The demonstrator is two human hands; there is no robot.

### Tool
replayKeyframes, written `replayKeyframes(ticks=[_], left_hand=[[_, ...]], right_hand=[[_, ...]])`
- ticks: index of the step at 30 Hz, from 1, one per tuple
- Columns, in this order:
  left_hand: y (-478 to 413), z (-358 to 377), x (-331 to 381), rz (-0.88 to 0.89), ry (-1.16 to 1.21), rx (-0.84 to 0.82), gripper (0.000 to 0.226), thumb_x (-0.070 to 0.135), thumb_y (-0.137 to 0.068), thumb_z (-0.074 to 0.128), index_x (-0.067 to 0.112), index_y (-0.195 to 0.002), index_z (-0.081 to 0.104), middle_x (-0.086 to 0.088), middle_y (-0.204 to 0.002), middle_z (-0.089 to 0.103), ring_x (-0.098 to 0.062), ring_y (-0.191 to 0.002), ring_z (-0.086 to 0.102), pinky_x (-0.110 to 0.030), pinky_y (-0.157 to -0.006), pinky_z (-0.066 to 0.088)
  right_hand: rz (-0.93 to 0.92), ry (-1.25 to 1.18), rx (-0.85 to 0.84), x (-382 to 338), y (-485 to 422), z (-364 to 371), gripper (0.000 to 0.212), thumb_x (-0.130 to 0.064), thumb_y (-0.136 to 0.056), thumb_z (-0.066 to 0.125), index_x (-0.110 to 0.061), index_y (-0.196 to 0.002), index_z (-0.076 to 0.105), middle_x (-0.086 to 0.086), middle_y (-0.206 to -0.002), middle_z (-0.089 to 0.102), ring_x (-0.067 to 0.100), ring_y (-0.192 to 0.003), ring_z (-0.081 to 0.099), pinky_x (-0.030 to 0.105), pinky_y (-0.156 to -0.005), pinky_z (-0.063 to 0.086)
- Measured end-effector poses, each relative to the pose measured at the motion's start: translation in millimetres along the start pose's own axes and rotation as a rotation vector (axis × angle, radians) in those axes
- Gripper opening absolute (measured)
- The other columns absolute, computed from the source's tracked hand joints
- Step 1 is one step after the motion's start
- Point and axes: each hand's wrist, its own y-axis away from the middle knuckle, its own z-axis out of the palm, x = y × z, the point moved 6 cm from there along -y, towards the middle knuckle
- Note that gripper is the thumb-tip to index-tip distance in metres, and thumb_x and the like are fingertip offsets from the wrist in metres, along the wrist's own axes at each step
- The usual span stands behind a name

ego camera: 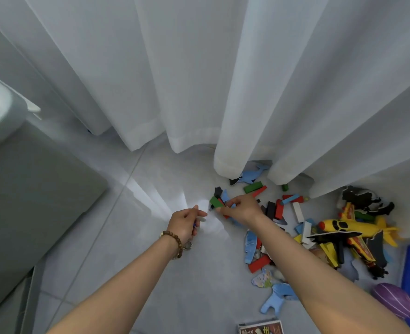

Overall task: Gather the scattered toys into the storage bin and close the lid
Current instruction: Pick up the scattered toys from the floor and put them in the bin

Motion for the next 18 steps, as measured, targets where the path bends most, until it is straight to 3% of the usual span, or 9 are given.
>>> replayKeyframes(ticks=[2,5,7,9,11,14,18], left_hand=[[11.2,-8.7,11.2,0.005,-0.015,-0.002,0.038,0.031,-0.098,0.042,0.013,-0.072,0.062,0.000,-0.059,0.047,-0.012,-0.045,0.038,-0.017,-0.041,0.031],[37.6,-31.3,53.5,0.111,-0.064,-0.022,0.039,0.029,-0.099,0.042,0.012,-0.066,0.057,-0.001,-0.057,0.045,-0.009,-0.038,0.037,-0.016,-0.037,0.027],[67.0,-54.6,93.2,0.232,-0.114,0.008,0.041,0.028,-0.099,0.042,0.012,-0.061,0.051,-0.001,-0.055,0.045,-0.006,-0.033,0.035,-0.014,-0.034,0.026],[107.5,-84.2,134.5,0.370,-0.153,0.061,0.043,0.030,-0.098,0.043,0.013,-0.058,0.047,0.001,-0.052,0.045,-0.006,-0.034,0.035,-0.014,-0.036,0.028],[156.2,-119.2,172.2,0.524,-0.183,0.121,0.044,0.030,-0.097,0.044,0.014,-0.057,0.047,0.004,-0.048,0.046,-0.006,-0.036,0.037,-0.015,-0.039,0.032],[219.0,-185.0,202.2,0.672,-0.234,0.243,0.037,0.030,-0.095,0.048,0.016,-0.061,0.056,0.005,-0.047,0.049,-0.005,-0.040,0.041,-0.015,-0.043,0.035],[243.1,-295.2,182.5,0.611,-0.245,0.481,0.028,0.025,-0.093,0.053,0.021,-0.067,0.064,0.008,-0.055,0.056,-0.001,-0.046,0.046,-0.020,-0.051,0.038]], right_hand=[[0.011,-0.071,-0.004,-1.5,13.1,-6.4,0.041,-0.035,-0.077,0.074,-0.007,-0.106,0.067,-0.005,-0.080,0.054,0.009,-0.073,0.051,0.016,-0.057,0.038],[-0.058,-0.117,0.014,-30.8,45.4,-32.3,0.034,-0.040,-0.074,0.076,-0.013,-0.094,0.069,0.002,-0.091,0.068,0.016,-0.085,0.061,0.016,-0.061,0.042],[-0.137,-0.145,-0.002,-71.3,76.2,-50.8,0.034,-0.044,-0.073,0.075,-0.019,-0.094,0.069,0.004,-0.097,0.071,0.011,-0.078,0.062,0.018,-0.060,0.042],[-0.247,-0.187,0.000,-125.2,116.0,-65.1,0.028,-0.037,-0.077,0.074,-0.018,-0.097,0.067,0.006,-0.092,0.071,0.004,-0.062,0.052,0.012,-0.051,0.039],[-0.375,-0.246,0.001,-180.5,154.5,-68.5,0.027,-0.025,-0.079,0.073,-0.010,-0.100,0.065,0.010,-0.088,0.069,0.009,-0.066,0.055,0.005,-0.048,0.039],[-0.527,-0.211,-0.133,-261.7,206.3,-34.3,0.025,-0.021,-0.079,0.073,-0.007,-0.099,0.066,0.007,-0.082,0.070,0.008,-0.068,0.063,0.004,-0.057,0.044],[-0.620,-0.091,-0.261,-339.6,238.6,55.3,0.021,-0.024,-0.077,0.076,-0.011,-0.090,0.065,0.000,-0.071,0.068,-0.003,-0.054,0.060,0.007,-0.056,0.044]])
